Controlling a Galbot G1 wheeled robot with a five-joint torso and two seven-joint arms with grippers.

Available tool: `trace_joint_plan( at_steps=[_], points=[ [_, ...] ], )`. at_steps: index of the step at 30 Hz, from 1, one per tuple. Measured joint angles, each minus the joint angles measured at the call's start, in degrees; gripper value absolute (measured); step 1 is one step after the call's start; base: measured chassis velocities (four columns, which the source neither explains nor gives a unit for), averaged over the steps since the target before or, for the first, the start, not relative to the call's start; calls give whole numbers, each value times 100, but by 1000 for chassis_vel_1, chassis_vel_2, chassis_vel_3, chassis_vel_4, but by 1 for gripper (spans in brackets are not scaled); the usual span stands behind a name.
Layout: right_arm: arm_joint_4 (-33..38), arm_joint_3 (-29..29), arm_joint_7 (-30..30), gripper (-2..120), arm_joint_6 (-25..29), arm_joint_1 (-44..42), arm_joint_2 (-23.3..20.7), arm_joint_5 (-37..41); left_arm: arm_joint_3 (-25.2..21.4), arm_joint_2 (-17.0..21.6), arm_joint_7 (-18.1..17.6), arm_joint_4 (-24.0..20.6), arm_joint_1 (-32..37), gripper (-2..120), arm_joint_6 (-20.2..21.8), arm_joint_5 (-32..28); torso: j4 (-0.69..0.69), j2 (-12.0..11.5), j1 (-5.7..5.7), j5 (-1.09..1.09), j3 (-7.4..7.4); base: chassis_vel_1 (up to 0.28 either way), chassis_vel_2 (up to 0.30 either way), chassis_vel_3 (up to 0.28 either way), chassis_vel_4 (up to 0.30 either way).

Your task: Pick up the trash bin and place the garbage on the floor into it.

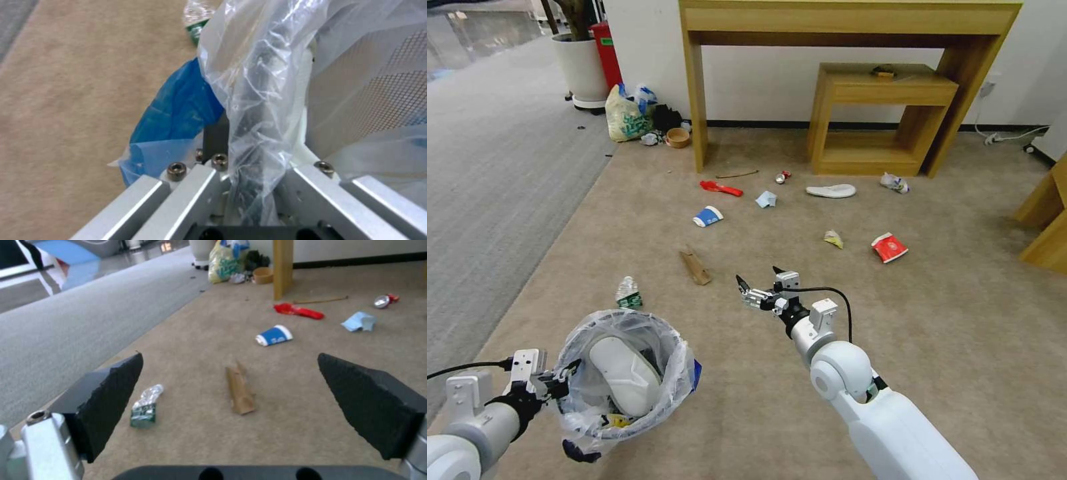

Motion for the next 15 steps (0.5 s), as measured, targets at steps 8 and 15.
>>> trace_joint_plan(
  at_steps=[8,15],
  points=[
    [20,86,2,100,4,-80,-32,-50,12,-2,3,-32,-4,0,0,2,-2,0,0,2,0,213,216,-207,-219],
    [15,114,10,100,11,-122,0,-64,7,-12,10,-47,15,0,0,12,-2,0,0,1,0,207,211,-194,-208]
  ],
)
